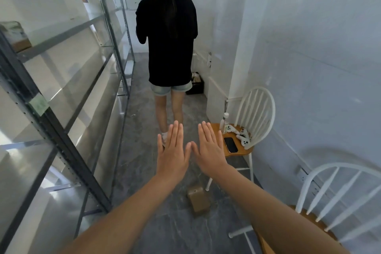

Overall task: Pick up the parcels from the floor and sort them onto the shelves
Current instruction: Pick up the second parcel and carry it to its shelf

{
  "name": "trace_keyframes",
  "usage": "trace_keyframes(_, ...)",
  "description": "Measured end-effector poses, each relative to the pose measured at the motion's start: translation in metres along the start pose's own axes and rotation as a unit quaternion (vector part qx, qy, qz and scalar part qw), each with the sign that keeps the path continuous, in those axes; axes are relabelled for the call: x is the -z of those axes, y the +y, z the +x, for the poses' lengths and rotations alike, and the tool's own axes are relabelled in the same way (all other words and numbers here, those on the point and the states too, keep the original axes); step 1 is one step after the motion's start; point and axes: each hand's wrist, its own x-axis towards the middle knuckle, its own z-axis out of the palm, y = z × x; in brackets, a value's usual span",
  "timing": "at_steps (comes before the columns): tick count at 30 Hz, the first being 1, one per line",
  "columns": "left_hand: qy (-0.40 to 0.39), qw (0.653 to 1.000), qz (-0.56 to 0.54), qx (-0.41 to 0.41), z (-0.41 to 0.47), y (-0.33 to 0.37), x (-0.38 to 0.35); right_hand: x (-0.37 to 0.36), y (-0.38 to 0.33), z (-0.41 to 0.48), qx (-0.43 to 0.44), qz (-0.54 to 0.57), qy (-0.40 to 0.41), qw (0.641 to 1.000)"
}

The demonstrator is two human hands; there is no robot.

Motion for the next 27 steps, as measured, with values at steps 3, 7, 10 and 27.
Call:
trace_keyframes(3, 0.001, 1.0, -0.004, -0.015, 0.007, -0.007, -0.001, -0.001, -0.007, 0.009, -0.015, -0.005, 0.003, 1.0)
trace_keyframes(7, -0.004, 0.999, -0.023, -0.031, 0.012, -0.017, -0.002, -0.007, -0.014, 0.015, -0.03, -0.008, 0.004, 1.0)
trace_keyframes(10, -0.008, 0.999, -0.023, -0.037, 0.015, -0.027, -0.003, -0.014, -0.018, 0.02, -0.044, -0.007, 0.005, 0.999)
trace_keyframes(27, -0.031, 0.999, -0.023, -0.001, 0.036, -0.052, -0.023, -0.048, -0.014, 0.055, -0.036, 0.018, -0.029, 0.999)
